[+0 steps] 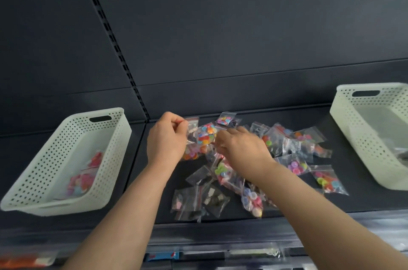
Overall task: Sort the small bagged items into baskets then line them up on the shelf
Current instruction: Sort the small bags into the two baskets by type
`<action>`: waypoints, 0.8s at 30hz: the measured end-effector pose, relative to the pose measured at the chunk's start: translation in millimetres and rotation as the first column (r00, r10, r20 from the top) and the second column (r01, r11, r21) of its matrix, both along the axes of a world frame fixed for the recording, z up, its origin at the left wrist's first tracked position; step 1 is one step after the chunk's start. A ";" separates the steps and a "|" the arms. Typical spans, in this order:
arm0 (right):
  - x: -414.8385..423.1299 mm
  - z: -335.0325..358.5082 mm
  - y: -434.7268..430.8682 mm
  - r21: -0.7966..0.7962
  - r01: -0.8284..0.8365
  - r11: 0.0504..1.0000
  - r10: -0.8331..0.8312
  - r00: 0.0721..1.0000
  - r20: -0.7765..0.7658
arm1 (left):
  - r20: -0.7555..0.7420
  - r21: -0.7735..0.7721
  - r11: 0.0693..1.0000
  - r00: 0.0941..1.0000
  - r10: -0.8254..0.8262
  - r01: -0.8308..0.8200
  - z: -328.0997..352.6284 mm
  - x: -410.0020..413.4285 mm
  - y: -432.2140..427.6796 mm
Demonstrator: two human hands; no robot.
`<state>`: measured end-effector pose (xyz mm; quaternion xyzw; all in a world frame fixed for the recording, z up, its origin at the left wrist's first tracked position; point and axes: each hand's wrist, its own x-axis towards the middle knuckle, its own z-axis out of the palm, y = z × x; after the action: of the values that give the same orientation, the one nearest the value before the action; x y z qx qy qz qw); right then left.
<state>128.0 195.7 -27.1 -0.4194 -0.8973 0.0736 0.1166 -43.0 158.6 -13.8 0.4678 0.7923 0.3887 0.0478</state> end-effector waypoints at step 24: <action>157.4 27.1 32.6 0.169 0.589 0.790 -0.460 0.752 -0.473 | 0.313 0.041 0.929 0.878 -0.361 0.367 10.4 125.9 61.2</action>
<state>285.3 228.3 0.0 -0.6085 -0.6960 -0.0176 0.3806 82.9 219.8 -3.3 0.5394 0.6762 0.4348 0.2505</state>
